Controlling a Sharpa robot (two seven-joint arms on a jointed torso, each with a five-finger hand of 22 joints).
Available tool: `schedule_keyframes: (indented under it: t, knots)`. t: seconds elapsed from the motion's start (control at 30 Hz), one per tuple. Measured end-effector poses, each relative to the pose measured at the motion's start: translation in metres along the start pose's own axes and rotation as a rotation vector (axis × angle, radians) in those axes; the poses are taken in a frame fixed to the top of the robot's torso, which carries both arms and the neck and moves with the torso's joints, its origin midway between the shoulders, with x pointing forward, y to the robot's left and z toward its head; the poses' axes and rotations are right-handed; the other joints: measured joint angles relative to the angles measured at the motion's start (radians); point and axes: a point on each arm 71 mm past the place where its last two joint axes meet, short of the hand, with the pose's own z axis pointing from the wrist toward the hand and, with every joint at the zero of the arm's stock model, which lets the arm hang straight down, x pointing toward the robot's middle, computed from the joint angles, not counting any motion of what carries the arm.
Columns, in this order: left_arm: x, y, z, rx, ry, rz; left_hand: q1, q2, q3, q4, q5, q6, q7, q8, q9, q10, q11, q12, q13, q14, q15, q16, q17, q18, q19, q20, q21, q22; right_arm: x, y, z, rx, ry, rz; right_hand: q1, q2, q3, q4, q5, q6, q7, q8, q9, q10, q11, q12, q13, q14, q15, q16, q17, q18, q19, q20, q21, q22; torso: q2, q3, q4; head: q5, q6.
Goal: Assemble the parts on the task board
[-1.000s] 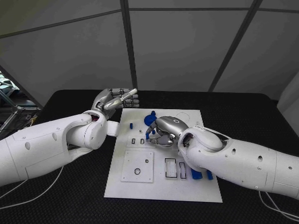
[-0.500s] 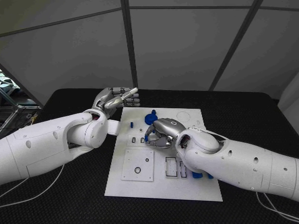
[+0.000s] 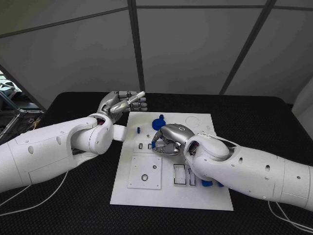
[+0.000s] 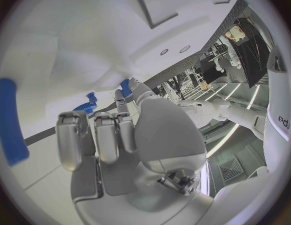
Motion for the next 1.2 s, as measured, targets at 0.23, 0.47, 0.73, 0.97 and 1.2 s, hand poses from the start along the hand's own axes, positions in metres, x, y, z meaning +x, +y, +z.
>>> schedule_keyframes:
  t: [0.23,0.47,0.73,0.97,1.2]
  knots:
    - [-0.0003,0.0,-0.0001,-0.001,0.0,0.0,0.0,0.0,0.0,0.0,0.0,0.0,0.0,0.0,0.0,0.0,0.0,0.0,0.0,0.0,0.0,0.0,0.0,0.0,0.0,0.0,0.0,0.0,0.0002,-0.0007,-0.0003,0.004,0.005,-0.006,0.0,0.0,0.0,0.0,0.0,0.0,0.0,0.0,0.0,0.0,0.0,0.0,0.0,0.0,0.0,0.0,0.0,0.0,0.0,0.0,0.0,0.0,0.0,-0.0001,-0.0004,0.001,-0.001]
    - [-0.0003,0.0,-0.0002,-0.002,0.0,0.0,0.0,0.0,0.0,0.0,0.0,0.0,0.0,0.0,0.0,0.0,0.0,0.0,0.0,0.0,0.0,0.0,0.001,0.0,0.0,0.0,0.0,0.0,0.001,-0.0014,-0.0005,0.008,0.011,-0.013,-0.004,-0.004,0.0,0.0,0.0,0.0,0.0,0.0,0.0,0.0,0.0,0.0,0.0,0.0,0.0,0.0,0.0,0.0,0.0,0.0,0.0,0.0,0.0,-0.0002,-0.0004,0.001,-0.001]
    - [-0.0004,0.0001,-0.0001,-0.002,0.0,0.0,0.0,0.0,0.0,0.0,0.0,0.0,0.0,0.0,0.0,0.0,0.0,0.0,0.0,0.0,0.0,0.0,0.001,0.0,0.0,0.0,0.0,0.001,0.0009,-0.0008,-0.0003,0.007,0.01,-0.016,-0.011,-0.011,0.0,0.0,0.0,0.0,0.0,0.0,-0.001,0.0,0.0,0.0,0.0,0.0,0.0,0.0,0.0,0.0,0.0,0.0,0.0,0.0,0.0,-0.0002,-0.0004,0.001,-0.001]
    - [-0.0003,0.0001,-0.0001,-0.003,0.001,0.0,0.0,0.0,0.0,0.0,0.0,0.0,0.0,0.0,0.0,0.0,0.0,0.0,0.0,0.0,0.0,0.0,0.001,0.0,0.0,0.0,0.0,0.001,0.0015,0.0006,-0.0011,0.004,0.005,-0.013,-0.011,-0.011,0.0,0.0,0.0,0.0,0.0,0.0,-0.001,0.0,0.0,0.0,0.0,0.0,0.0,0.0,0.0,0.0,0.0,0.0,0.0,0.0,0.0,-0.0002,-0.001,0.003,-0.001]
    - [-0.0004,0.0002,0.0,-0.003,0.001,0.0,0.0,0.0,0.0,0.0,0.0,0.0,0.0,0.0,0.0,0.0,0.0,0.0,0.0,0.0,0.0,0.0,0.001,0.0,0.0,0.0,0.0,0.001,0.0024,0.0029,-0.0066,-0.005,-0.009,-0.004,-0.011,-0.011,0.0,0.0,0.0,0.0,0.0,0.0,-0.001,0.0,0.0,0.0,0.0,0.0,0.0,0.0,0.001,0.0,0.0,0.0,0.0,0.0,0.0,0.0002,-0.001,0.004,-0.001]
